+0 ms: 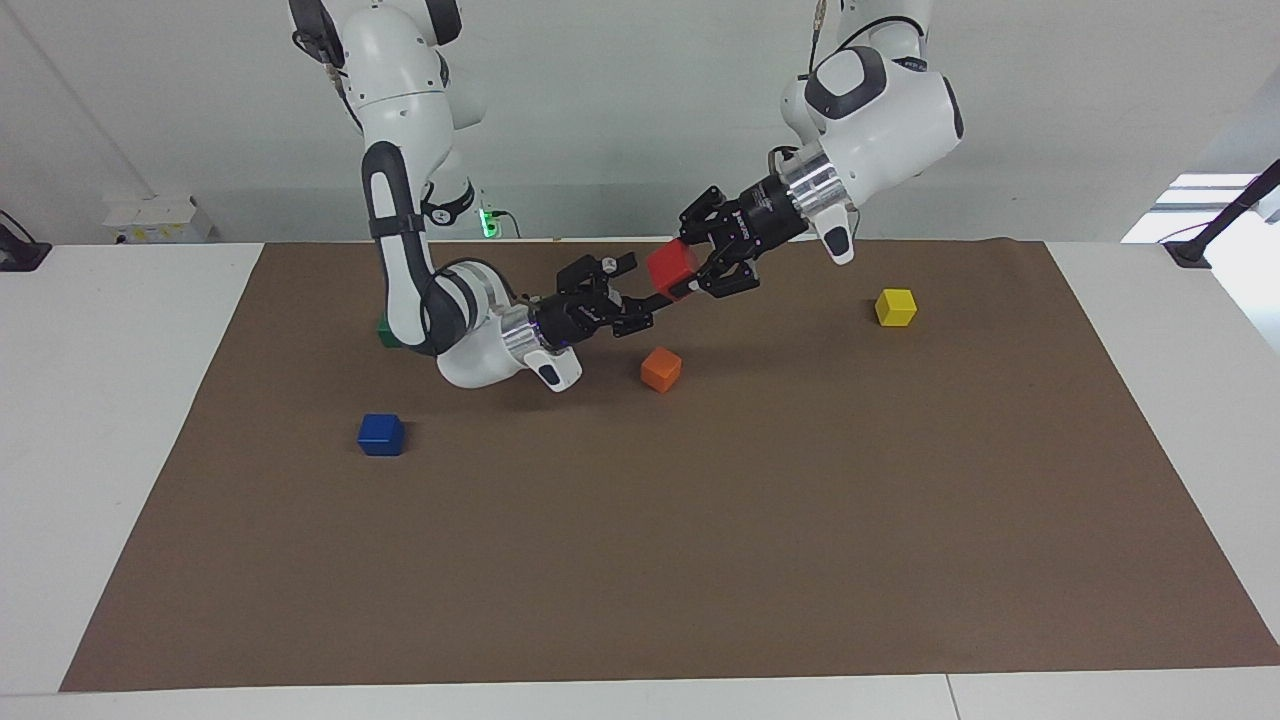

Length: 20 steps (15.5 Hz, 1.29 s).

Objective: Transfer red block to right arm and stack on blue block
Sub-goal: 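Carry the red block to the center toward the right gripper, then grasp the red block with the right gripper and open the left gripper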

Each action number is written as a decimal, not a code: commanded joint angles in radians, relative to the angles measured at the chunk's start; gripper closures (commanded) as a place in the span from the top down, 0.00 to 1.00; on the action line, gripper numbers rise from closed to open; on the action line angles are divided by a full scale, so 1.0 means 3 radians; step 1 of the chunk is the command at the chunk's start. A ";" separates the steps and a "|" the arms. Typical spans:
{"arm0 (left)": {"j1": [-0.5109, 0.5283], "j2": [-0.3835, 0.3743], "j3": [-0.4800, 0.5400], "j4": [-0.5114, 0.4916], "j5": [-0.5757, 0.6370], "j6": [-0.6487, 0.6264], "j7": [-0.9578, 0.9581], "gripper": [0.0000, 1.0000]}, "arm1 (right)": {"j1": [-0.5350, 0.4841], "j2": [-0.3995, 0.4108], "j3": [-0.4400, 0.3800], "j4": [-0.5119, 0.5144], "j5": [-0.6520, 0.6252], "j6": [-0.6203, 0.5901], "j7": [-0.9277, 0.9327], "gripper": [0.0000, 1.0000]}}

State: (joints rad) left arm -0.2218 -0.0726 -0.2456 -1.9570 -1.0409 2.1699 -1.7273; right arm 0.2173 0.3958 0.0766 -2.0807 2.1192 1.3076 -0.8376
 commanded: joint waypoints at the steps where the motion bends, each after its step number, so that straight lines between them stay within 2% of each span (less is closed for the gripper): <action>1: -0.0038 -0.0172 0.0041 -0.0226 -0.0201 0.0089 0.0204 0.00 | -0.0008 -0.0031 0.0000 -0.0039 0.0059 0.0049 -0.0087 1.00; 13: -0.0401 -0.0213 0.0041 -0.0416 -0.0299 0.0677 0.0276 0.00 | 0.0048 -0.0021 0.0016 -0.0003 0.0064 0.0177 -0.0138 1.00; 18: -0.0401 -0.0203 0.0041 -0.0416 -0.0319 0.0687 0.0281 0.00 | 0.0073 -0.0021 0.0016 0.0022 0.0115 0.0197 -0.0153 1.00; 19: -0.0401 -0.0203 0.0041 -0.0416 -0.0324 0.0687 0.0281 0.00 | 0.0073 -0.0015 0.0016 0.0038 0.0115 0.0223 -0.0153 0.93; 20: -0.0401 -0.0203 0.0041 -0.0416 -0.0324 0.0687 0.0291 0.00 | 0.0073 -0.0015 0.0016 0.0043 0.0115 0.0248 -0.0148 0.78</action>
State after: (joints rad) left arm -0.3228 -0.1053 -0.2453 -2.0490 -1.1051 2.3513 -1.6664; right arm 0.2360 0.3957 0.0777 -2.0735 2.1341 1.3513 -0.8583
